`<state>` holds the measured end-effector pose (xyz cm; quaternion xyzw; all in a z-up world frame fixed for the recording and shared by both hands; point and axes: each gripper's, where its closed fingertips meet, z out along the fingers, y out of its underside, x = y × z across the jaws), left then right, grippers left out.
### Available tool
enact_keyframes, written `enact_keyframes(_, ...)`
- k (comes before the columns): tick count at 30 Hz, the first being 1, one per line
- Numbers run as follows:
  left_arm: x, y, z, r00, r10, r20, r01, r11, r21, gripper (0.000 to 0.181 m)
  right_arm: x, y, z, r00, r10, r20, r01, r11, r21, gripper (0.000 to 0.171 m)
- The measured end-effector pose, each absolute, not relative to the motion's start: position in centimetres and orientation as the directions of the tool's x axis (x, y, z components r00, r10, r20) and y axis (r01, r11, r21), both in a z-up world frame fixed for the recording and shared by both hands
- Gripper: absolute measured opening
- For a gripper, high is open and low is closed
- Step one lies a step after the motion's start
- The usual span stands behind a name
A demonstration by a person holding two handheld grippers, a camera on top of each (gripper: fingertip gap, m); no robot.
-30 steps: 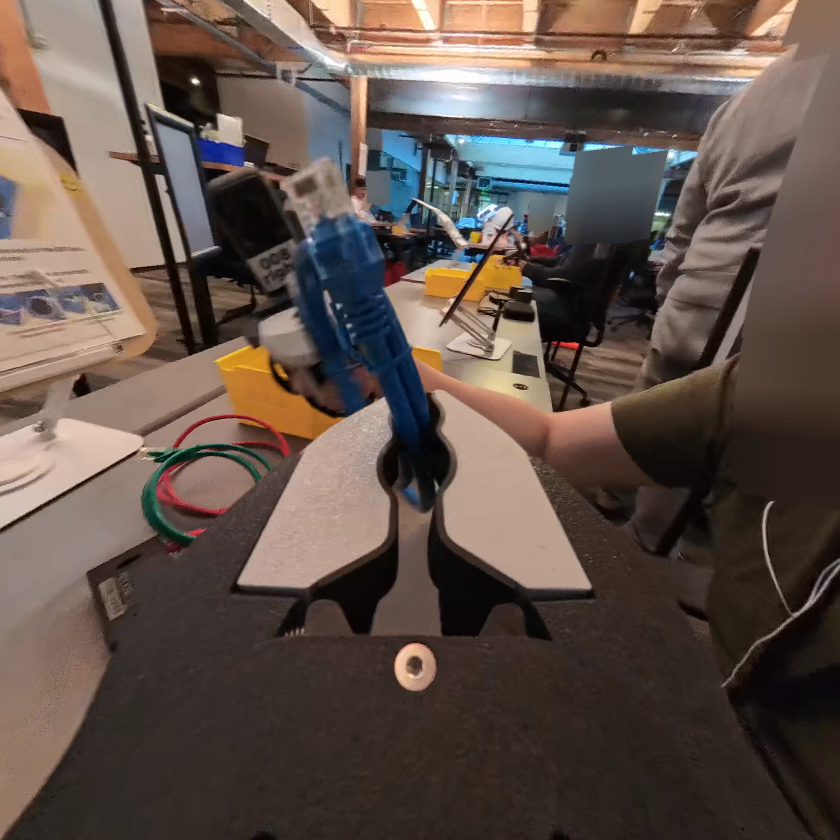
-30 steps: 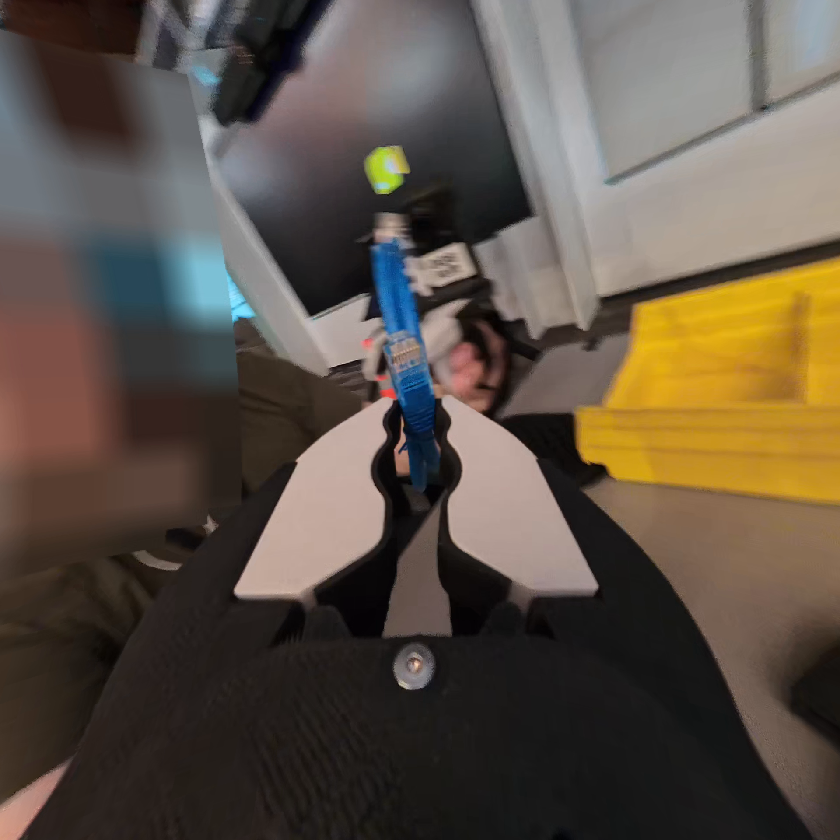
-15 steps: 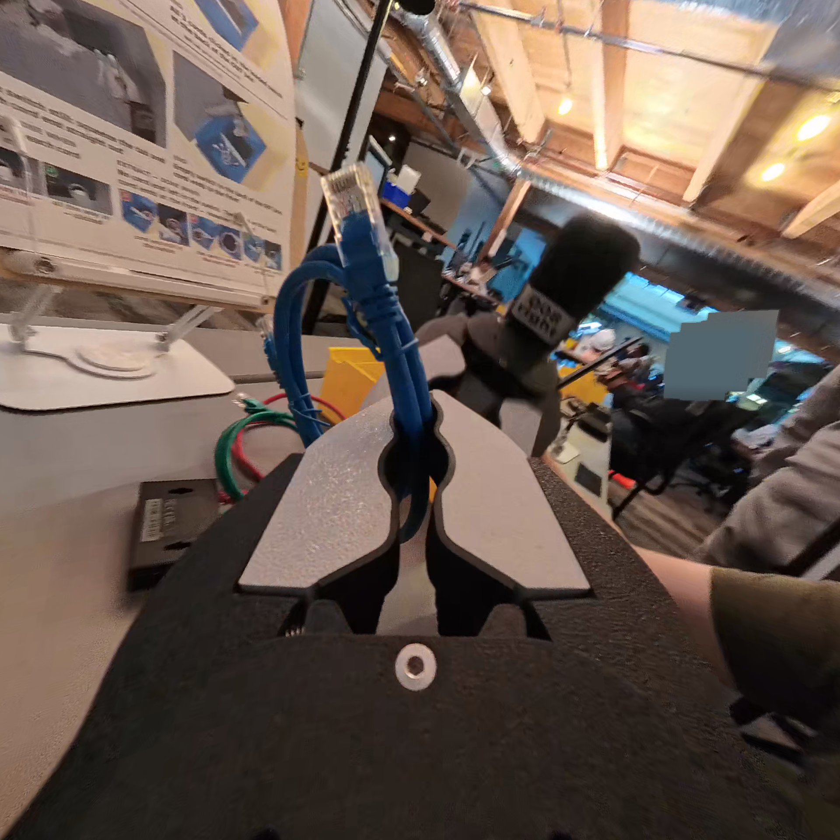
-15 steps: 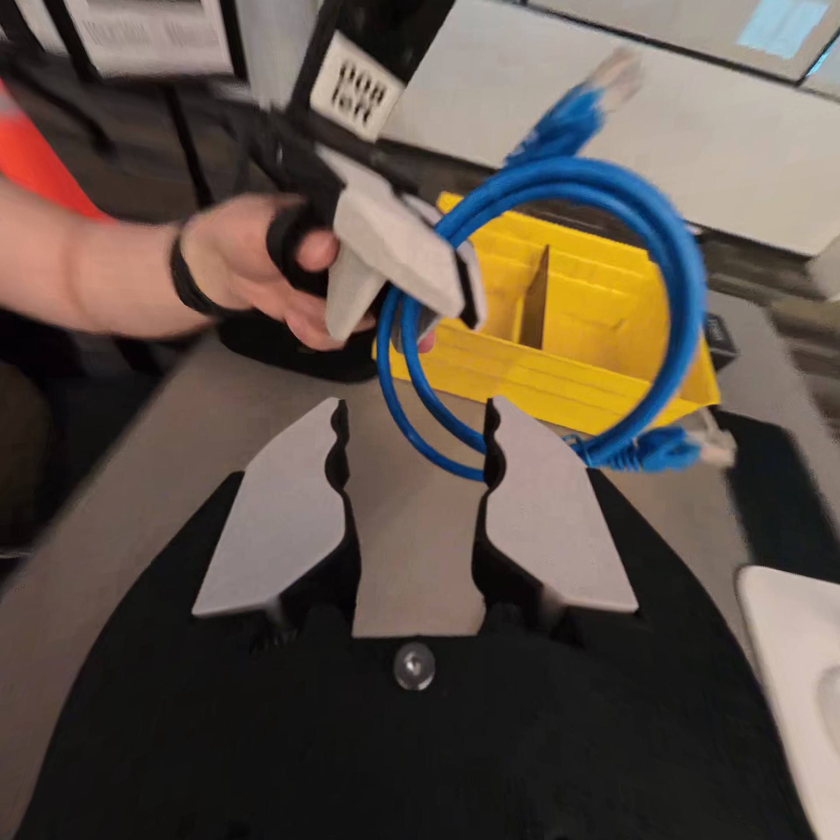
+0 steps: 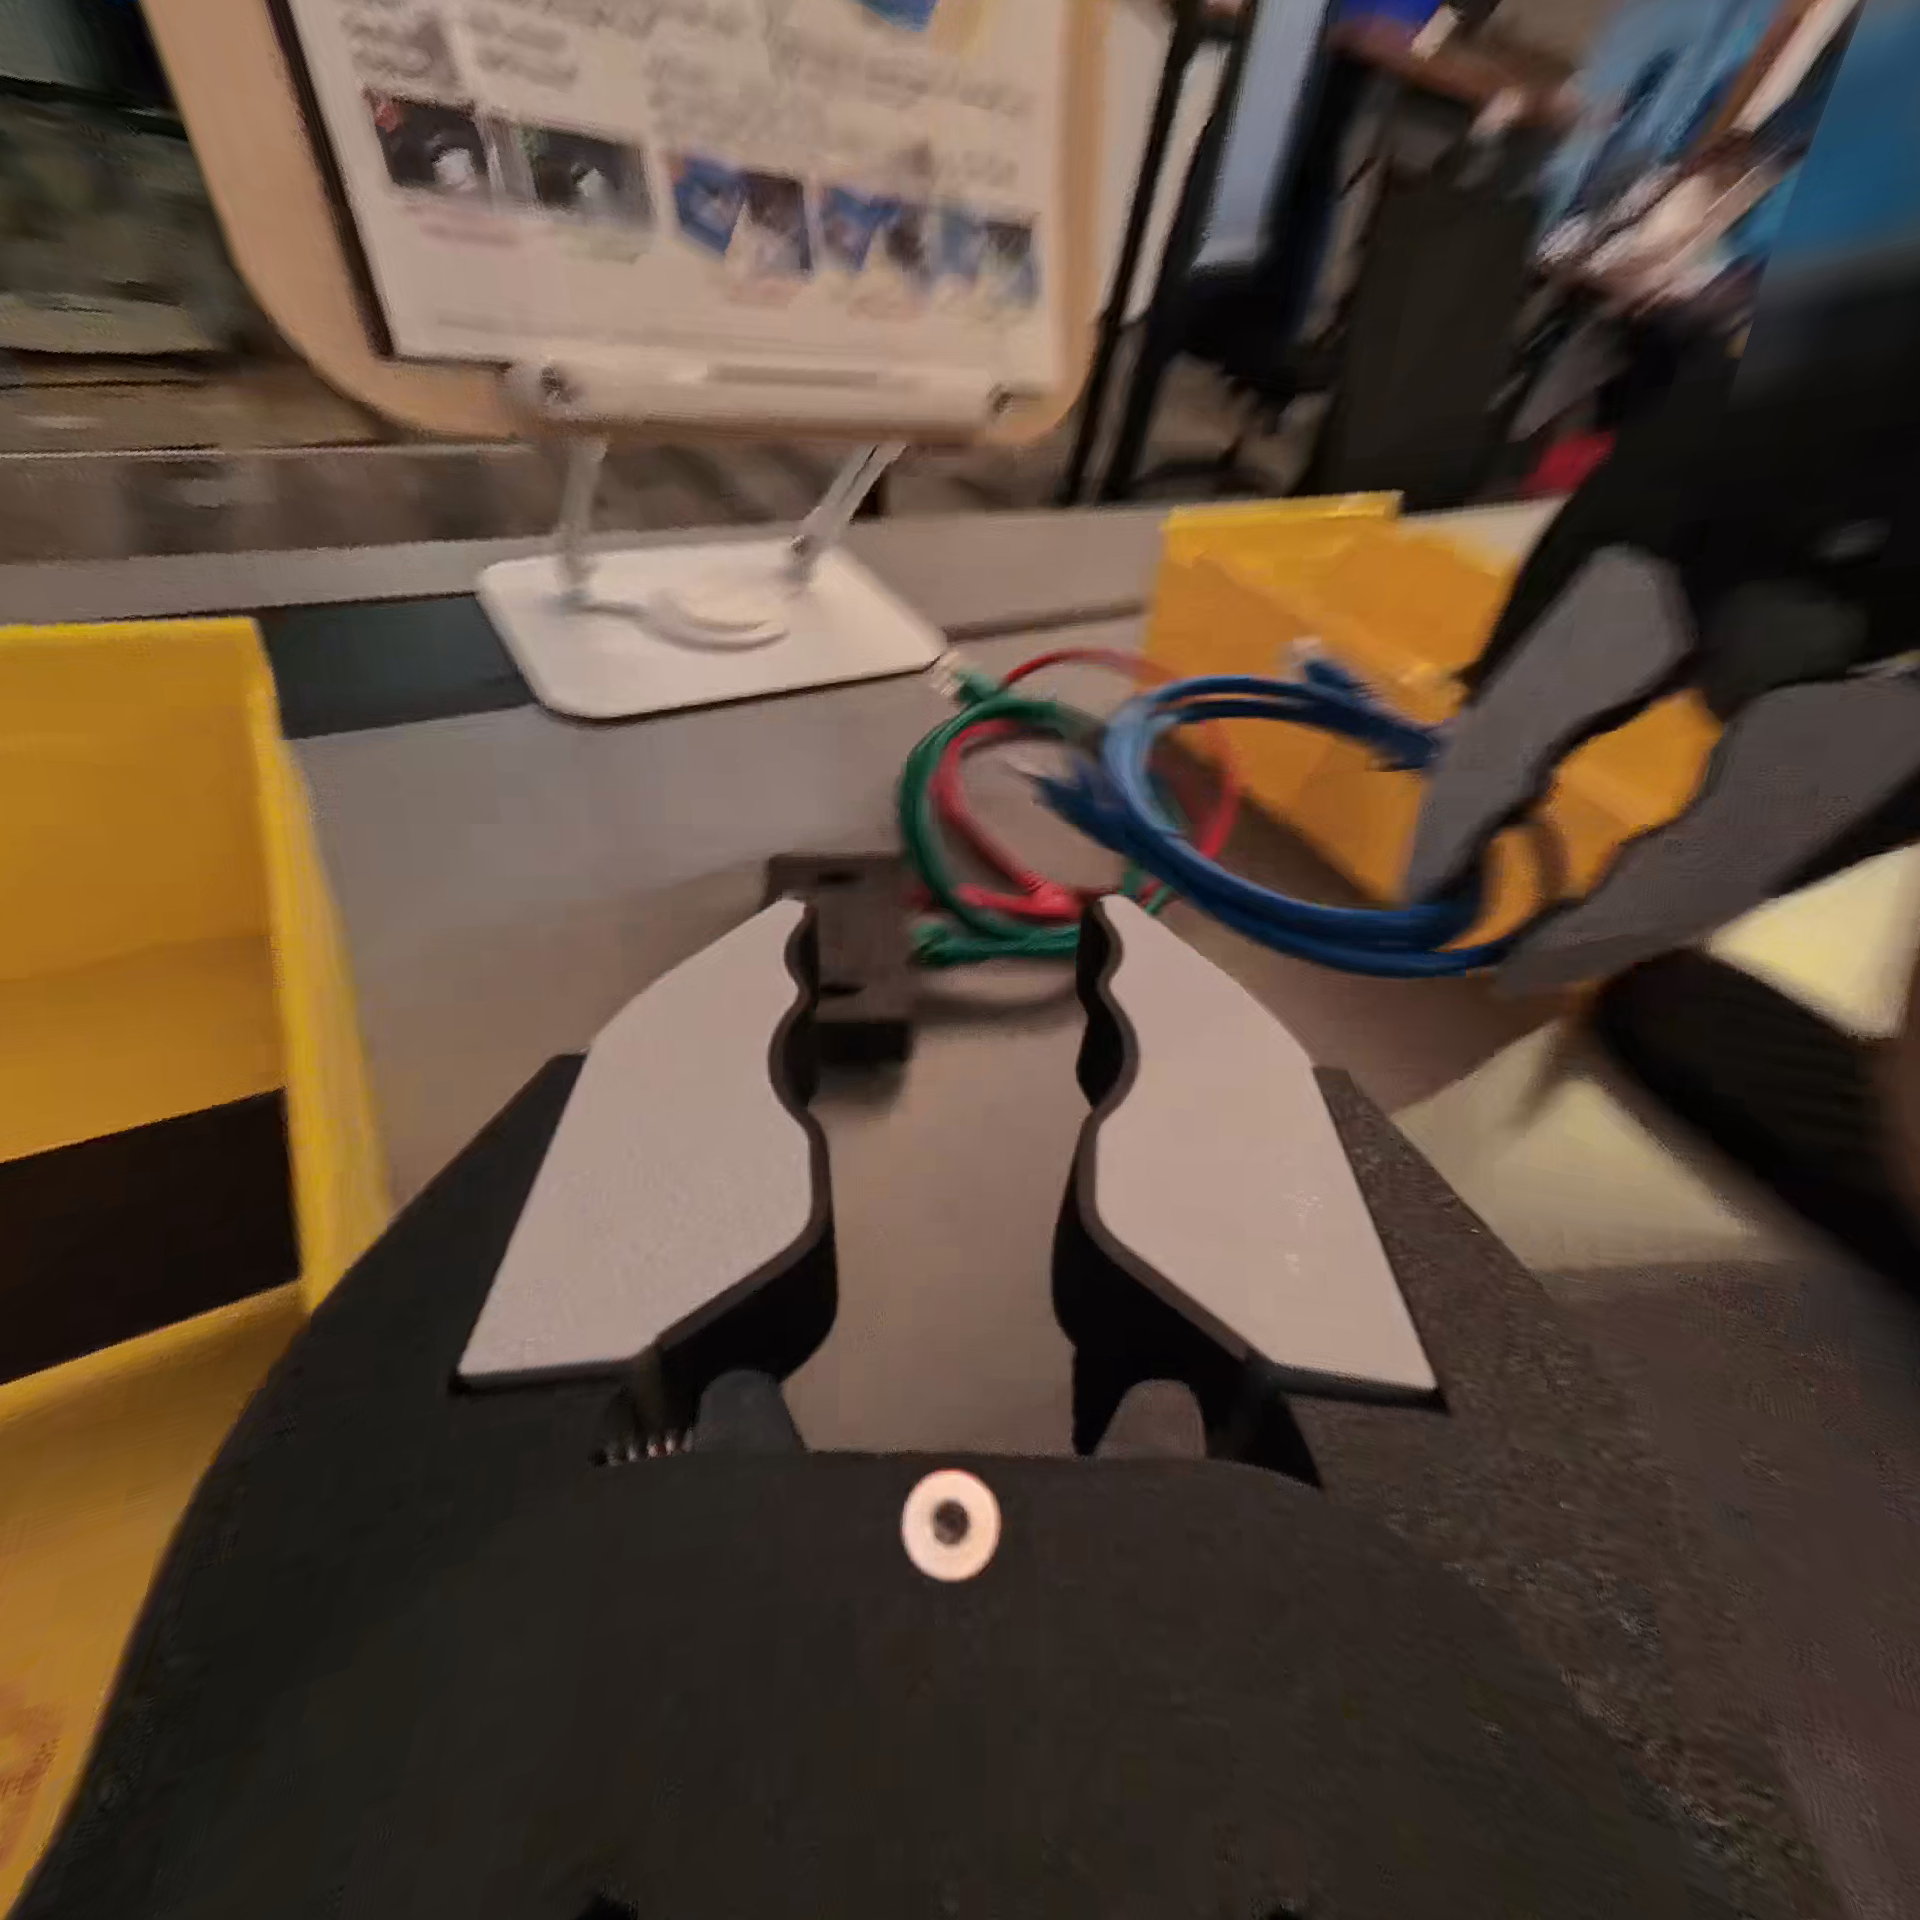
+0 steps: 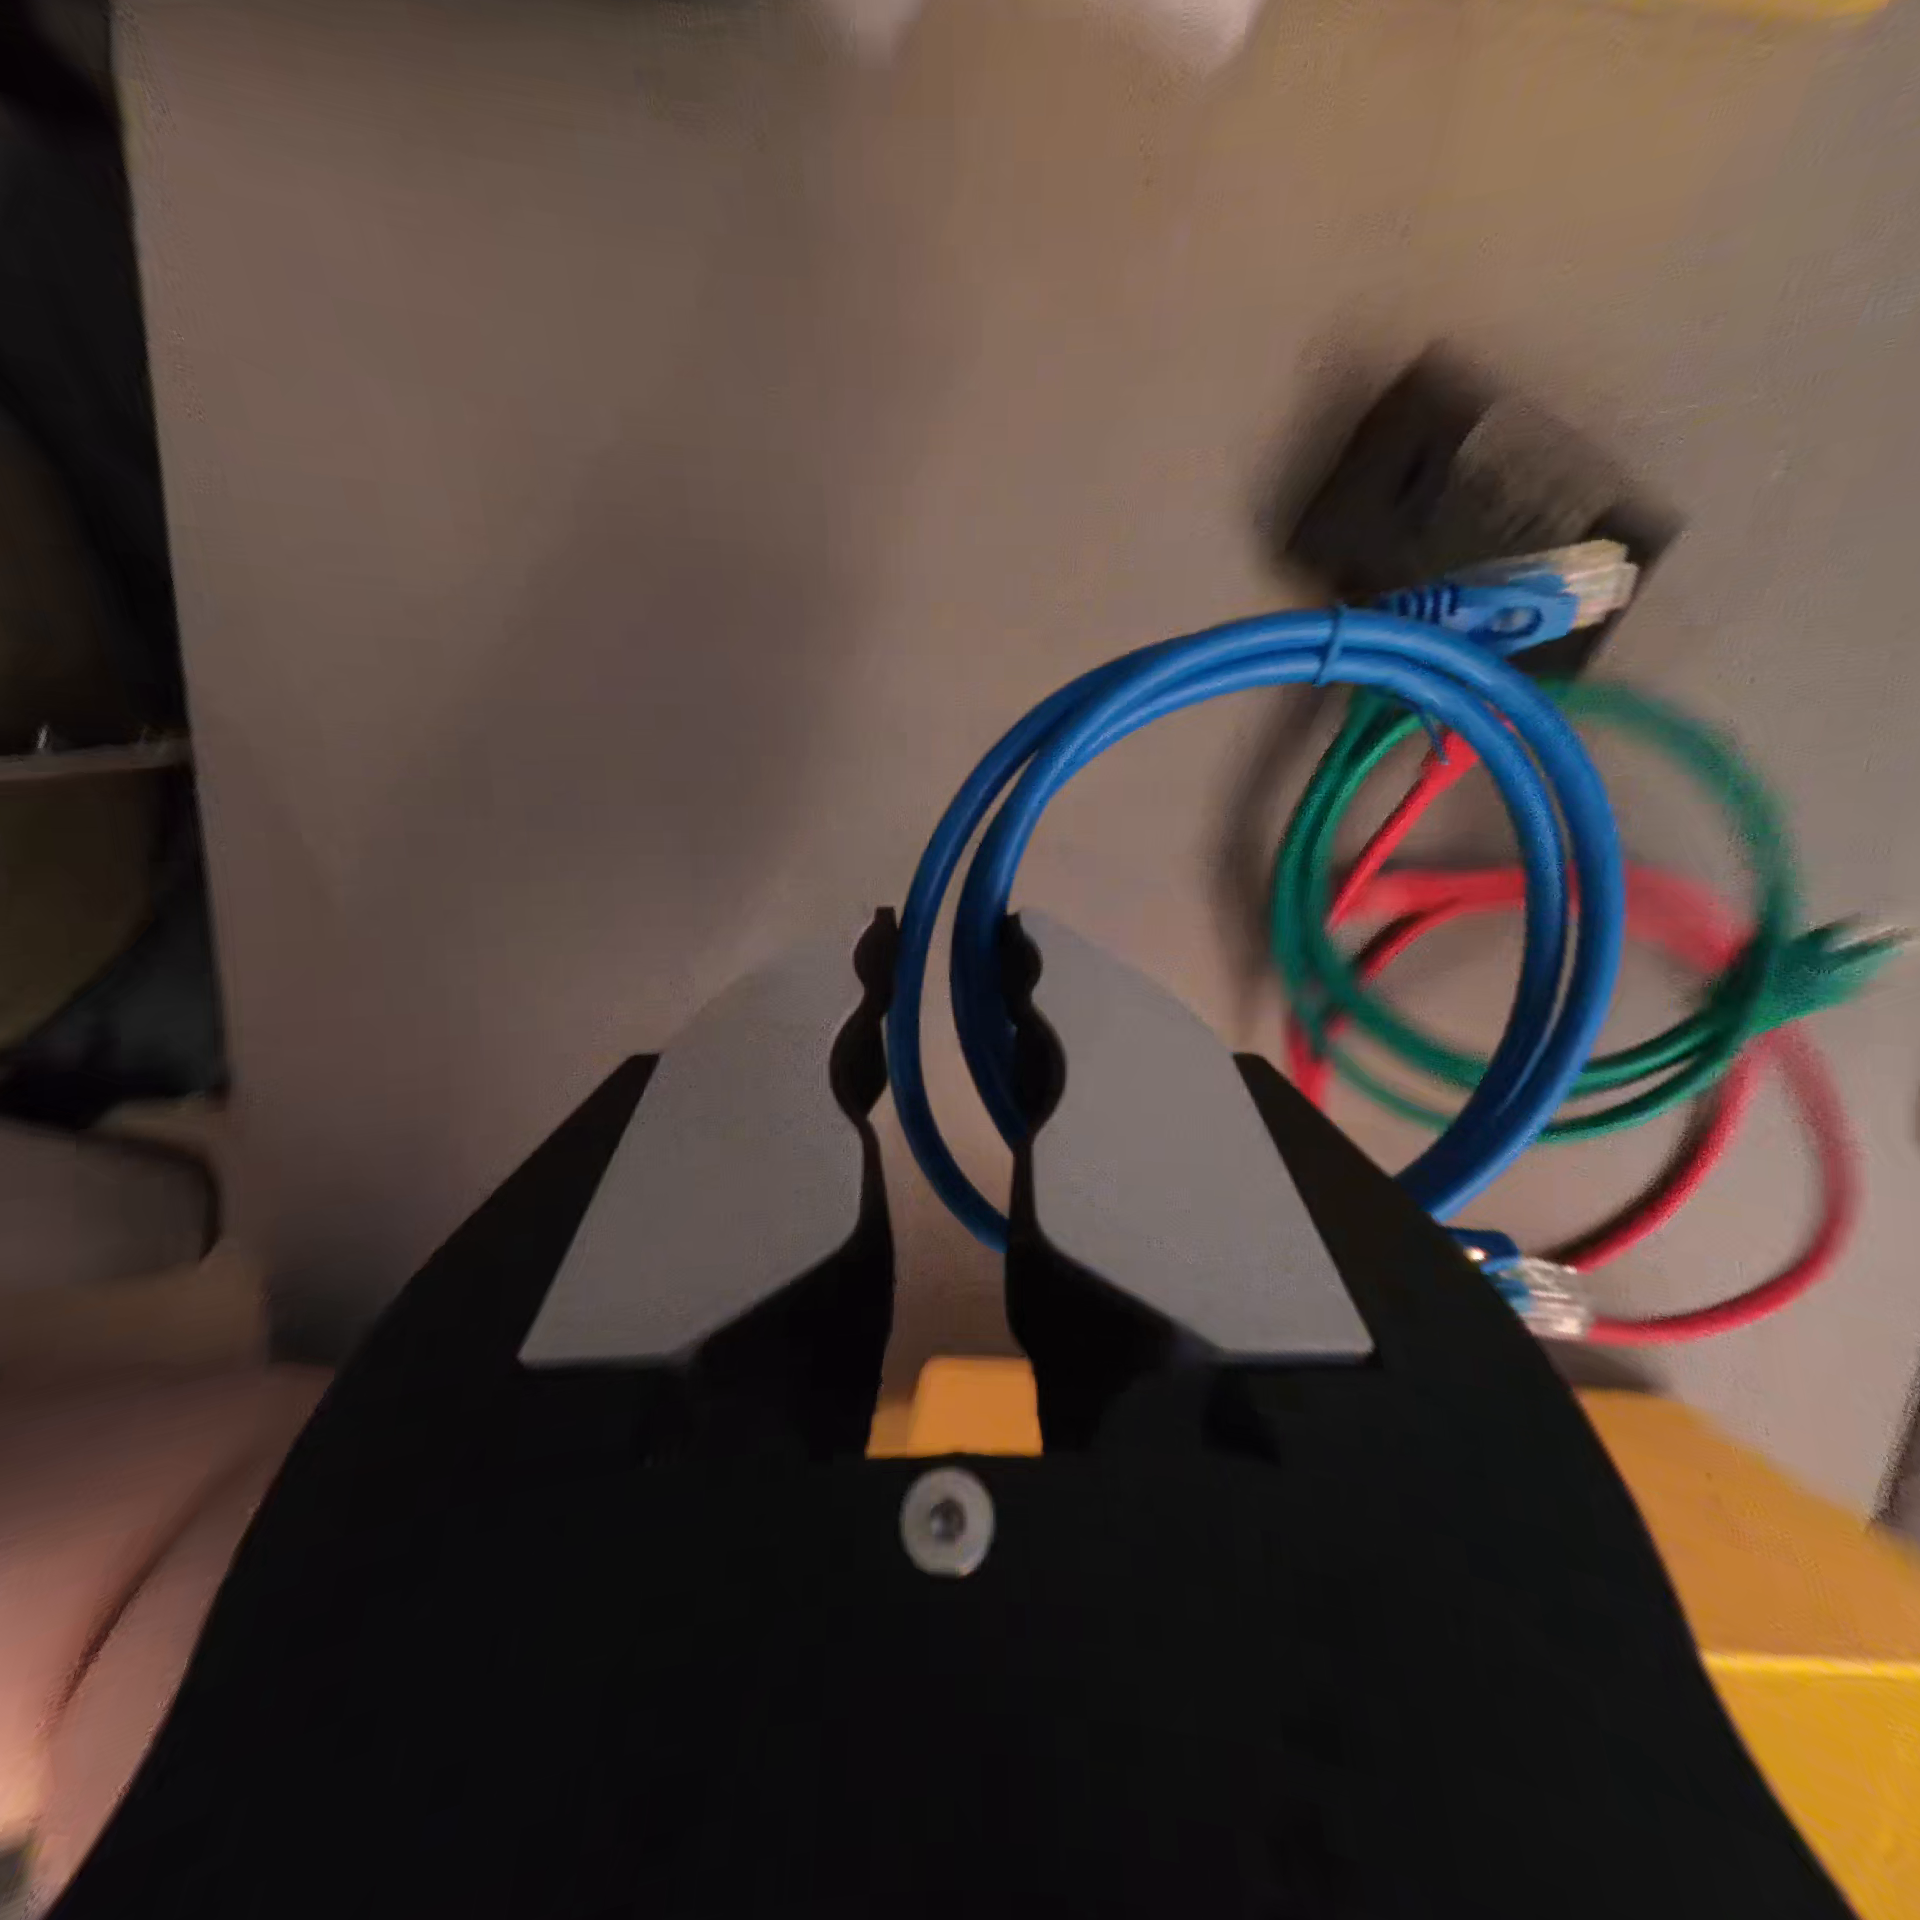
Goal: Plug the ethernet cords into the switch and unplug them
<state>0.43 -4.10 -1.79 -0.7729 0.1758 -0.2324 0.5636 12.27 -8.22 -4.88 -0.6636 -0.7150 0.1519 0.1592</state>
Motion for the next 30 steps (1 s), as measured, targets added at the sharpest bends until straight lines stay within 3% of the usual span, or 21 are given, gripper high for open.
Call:
enact_keyframes(4, 0.5, -1.8, -6.6, 0.881, -0.467, -0.079, -0.270, -0.358, -0.894, 0.068, 16.5, -10.9, -9.5, -0.080, 0.977, -0.197, 0.989, 0.053, -0.140, 0.020)
enact_keyframes(7, 1.4, -0.1, -9.2, 0.873, -0.471, -0.124, -0.336, -0.398, -0.854, 0.070, 16.8, -11.8, -11.3, -0.074, 0.950, -0.304, 0.996, 0.056, -0.068, 0.020)
enact_keyframes(14, 2.1, 2.1, -13.1, 0.859, -0.483, -0.170, -0.419, -0.472, -0.776, 0.076, 16.5, -12.1, -13.0, -0.117, 0.888, -0.444, 0.990, 0.068, -0.123, 0.023)
enact_keyframes(22, 2.1, 3.1, -14.6, 0.846, -0.498, -0.188, -0.457, -0.500, -0.736, 0.060, 16.6, -12.7, -15.1, -0.108, 0.846, -0.522, 0.994, 0.084, -0.070, 0.020)
enact_keyframes(27, 2.0, 3.1, -14.0, 0.849, -0.506, -0.153, -0.432, -0.497, -0.753, 0.059, 14.8, -13.8, -12.2, -0.165, 0.796, -0.583, 0.974, 0.039, -0.222, 0.030)
enact_keyframes(30, 1.9, 2.6, -12.8, 0.844, -0.509, -0.172, -0.446, -0.486, -0.752, 0.059, 13.6, -13.1, -10.3, -0.230, 0.830, -0.508, 0.935, 0.044, -0.351, 0.034)
